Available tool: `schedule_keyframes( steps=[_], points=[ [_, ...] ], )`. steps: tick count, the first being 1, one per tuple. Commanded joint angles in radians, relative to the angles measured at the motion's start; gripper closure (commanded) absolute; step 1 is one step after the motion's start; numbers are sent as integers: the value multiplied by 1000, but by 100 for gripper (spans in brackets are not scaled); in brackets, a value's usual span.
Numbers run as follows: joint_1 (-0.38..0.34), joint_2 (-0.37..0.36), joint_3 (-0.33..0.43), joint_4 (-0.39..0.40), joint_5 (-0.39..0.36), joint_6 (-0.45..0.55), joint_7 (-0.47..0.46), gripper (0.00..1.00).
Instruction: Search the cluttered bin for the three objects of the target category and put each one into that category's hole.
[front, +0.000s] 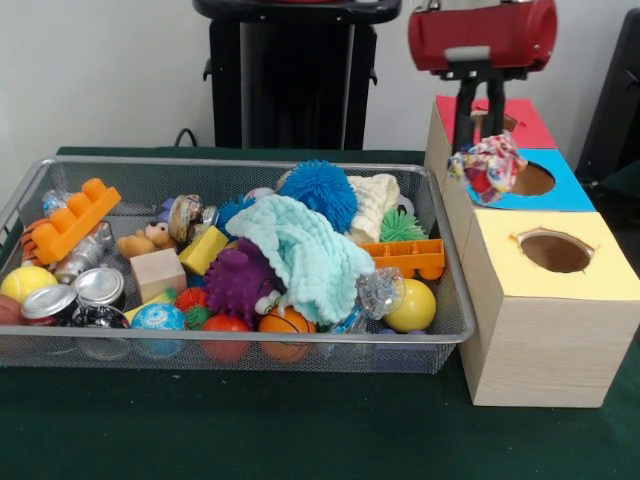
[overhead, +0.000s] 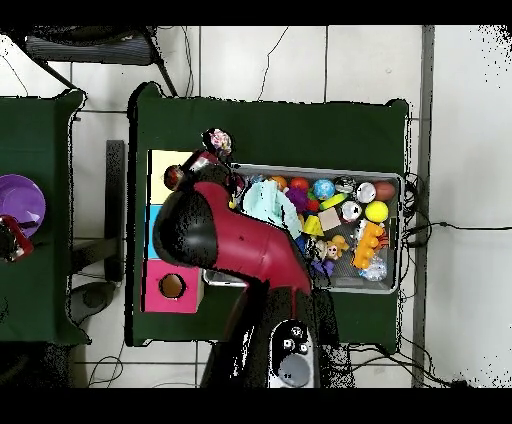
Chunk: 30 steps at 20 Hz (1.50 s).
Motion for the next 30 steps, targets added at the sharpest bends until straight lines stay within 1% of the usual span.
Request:
schedule_keyframes(
  steps=[1,4,6,10,12,14,16,17,20,22,25,26,30],
  points=[
    [95,89,-112,-41,133,55,291,100],
    [137,120,-142,-61,181,51,289,100],
    [152,133,-152,-63,206,47,288,100],
    [157,159,-127,-38,251,-8,282,100],
    [145,162,-103,-18,263,-28,278,100],
    [129,164,-75,3,268,-40,273,100],
    [121,170,-56,29,270,-75,278,100],
    [107,167,-35,48,266,-90,281,100],
    [121,191,-37,56,272,-101,278,100],
    [106,195,-15,83,260,-119,281,100],
    [105,196,-2,112,258,-138,290,100],
    [121,195,-16,105,273,-122,290,100],
    [141,193,-12,114,297,-115,298,100]
  ],
)
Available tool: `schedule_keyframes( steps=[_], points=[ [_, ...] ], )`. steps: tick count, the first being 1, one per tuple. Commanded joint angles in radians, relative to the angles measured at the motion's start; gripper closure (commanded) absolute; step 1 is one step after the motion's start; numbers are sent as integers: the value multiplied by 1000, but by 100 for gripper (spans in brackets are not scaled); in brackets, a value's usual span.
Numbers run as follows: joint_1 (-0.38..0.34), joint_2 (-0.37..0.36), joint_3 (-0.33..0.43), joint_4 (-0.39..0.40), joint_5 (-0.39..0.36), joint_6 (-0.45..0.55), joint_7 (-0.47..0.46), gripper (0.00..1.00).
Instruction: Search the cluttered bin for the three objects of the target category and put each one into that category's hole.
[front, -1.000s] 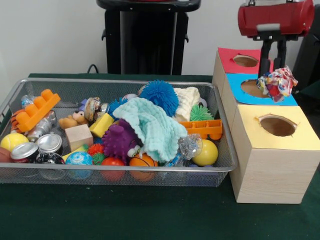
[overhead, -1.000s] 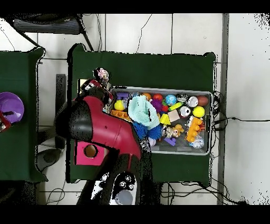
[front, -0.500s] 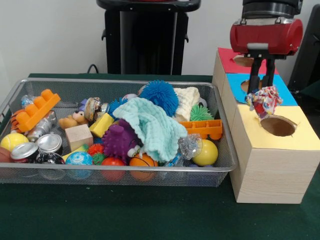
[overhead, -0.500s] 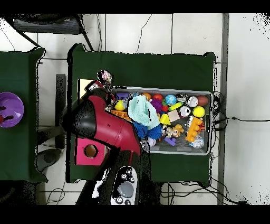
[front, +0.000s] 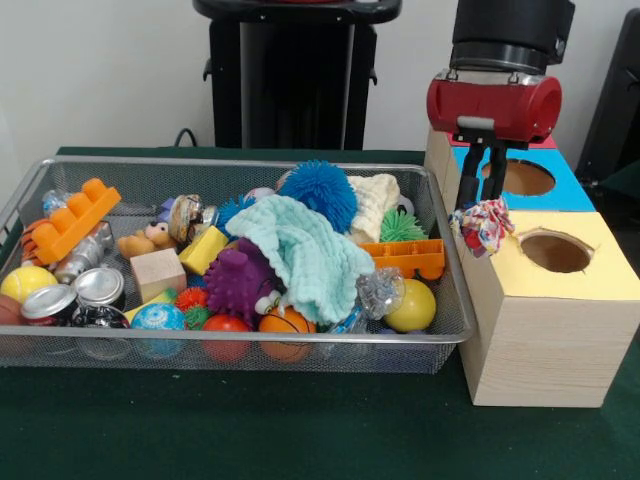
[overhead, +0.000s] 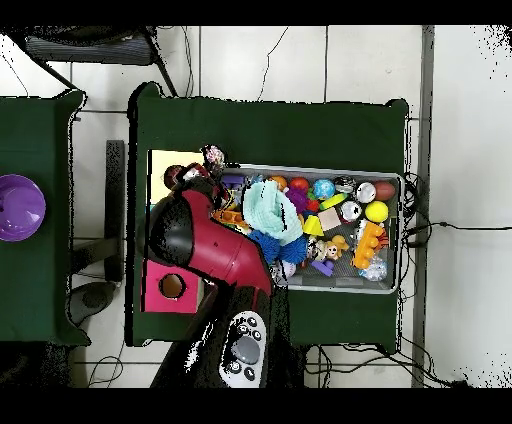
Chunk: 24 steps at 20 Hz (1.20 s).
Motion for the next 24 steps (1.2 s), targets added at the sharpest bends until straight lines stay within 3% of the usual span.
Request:
schedule_keyframes(
  steps=[1,5,14,24],
  points=[
    [12,37,84,98,79,-24,300,100],
    [79,64,28,82,125,-8,296,100],
    [123,63,50,106,173,-16,294,100],
    [46,72,162,144,134,-73,289,100]
  ],
)
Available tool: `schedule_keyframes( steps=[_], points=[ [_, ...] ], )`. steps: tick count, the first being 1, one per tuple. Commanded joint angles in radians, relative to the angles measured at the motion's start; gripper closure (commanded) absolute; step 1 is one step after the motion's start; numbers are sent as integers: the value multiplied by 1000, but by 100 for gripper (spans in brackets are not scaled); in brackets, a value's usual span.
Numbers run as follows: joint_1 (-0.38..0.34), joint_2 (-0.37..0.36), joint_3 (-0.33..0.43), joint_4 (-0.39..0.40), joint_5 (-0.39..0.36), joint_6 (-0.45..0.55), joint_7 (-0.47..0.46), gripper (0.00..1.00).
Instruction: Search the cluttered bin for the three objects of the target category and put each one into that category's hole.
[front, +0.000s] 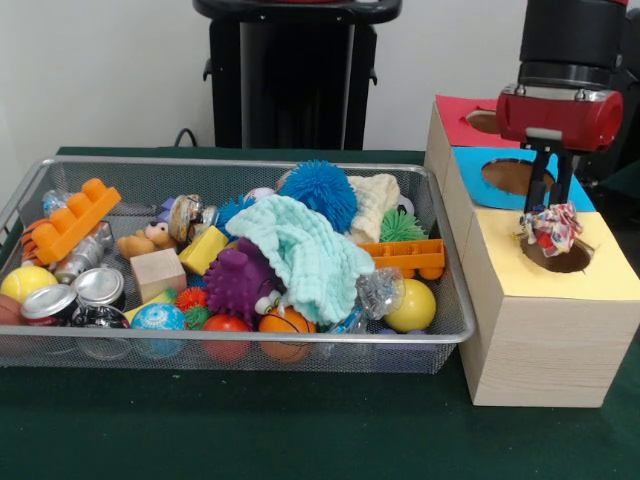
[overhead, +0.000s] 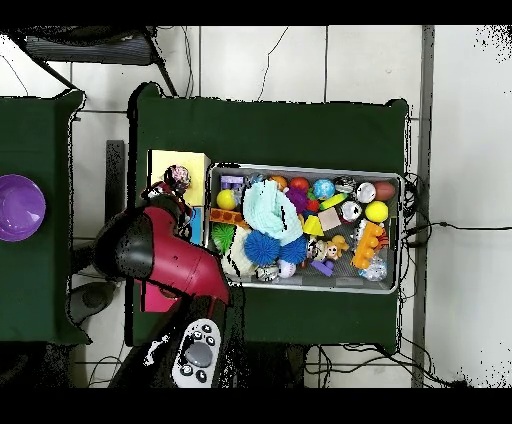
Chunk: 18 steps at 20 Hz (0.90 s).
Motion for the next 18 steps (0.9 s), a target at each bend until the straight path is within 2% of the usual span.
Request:
schedule_keyframes(
  steps=[1,18],
  points=[
    [-74,48,146,101,16,-74,289,100],
    [-10,40,118,91,78,-41,274,100]
  ],
)
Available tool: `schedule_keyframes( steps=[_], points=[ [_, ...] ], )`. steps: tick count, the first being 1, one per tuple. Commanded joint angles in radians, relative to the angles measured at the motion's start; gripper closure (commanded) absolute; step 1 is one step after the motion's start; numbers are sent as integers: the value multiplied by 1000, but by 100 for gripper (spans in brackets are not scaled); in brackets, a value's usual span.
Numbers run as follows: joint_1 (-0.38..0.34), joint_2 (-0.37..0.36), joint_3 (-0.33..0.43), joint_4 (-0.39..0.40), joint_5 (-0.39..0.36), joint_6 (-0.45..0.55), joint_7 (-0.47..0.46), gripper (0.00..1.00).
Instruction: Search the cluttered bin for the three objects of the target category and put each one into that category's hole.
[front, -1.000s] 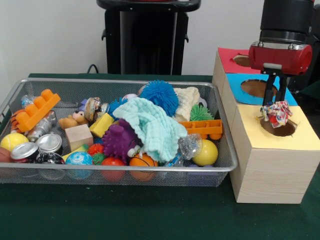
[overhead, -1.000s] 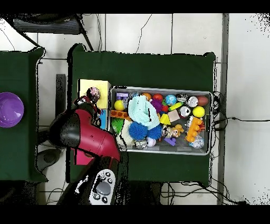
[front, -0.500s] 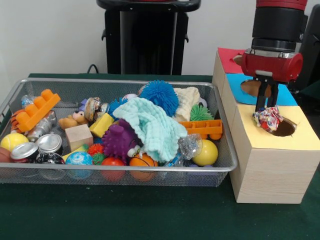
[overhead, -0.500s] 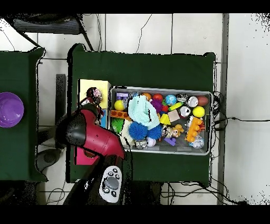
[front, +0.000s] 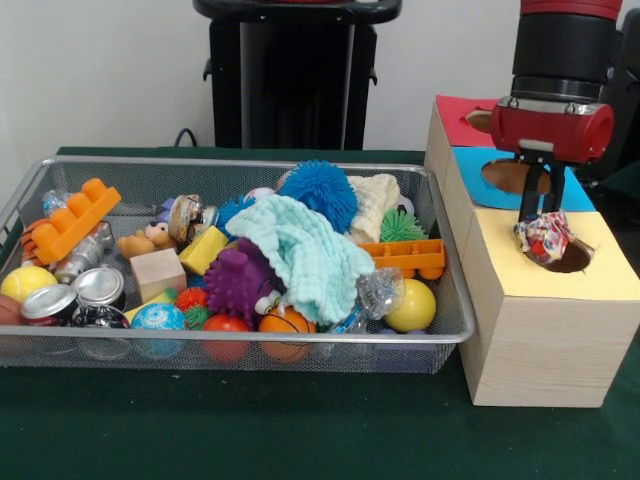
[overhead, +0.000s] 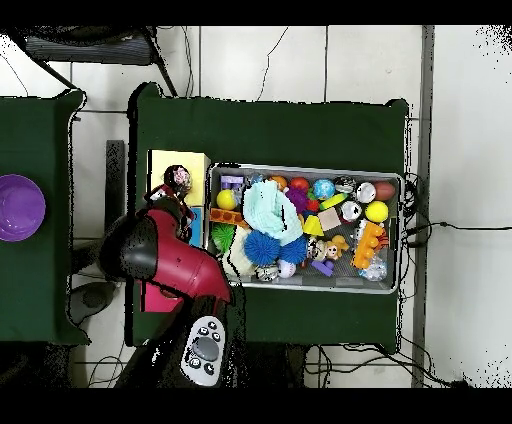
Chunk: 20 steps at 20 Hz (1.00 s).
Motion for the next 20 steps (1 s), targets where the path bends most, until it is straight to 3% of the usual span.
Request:
schedule_keyframes(
  steps=[1,8,9,13,18,20],
  points=[
    [7,35,80,59,55,6,272,100],
    [11,20,73,53,47,10,243,100],
    [4,19,78,52,35,-3,237,0],
    [-5,22,78,41,3,-37,216,0],
    [-39,-18,84,56,6,18,206,0],
    [-20,-40,42,57,19,57,197,0]
  ],
)
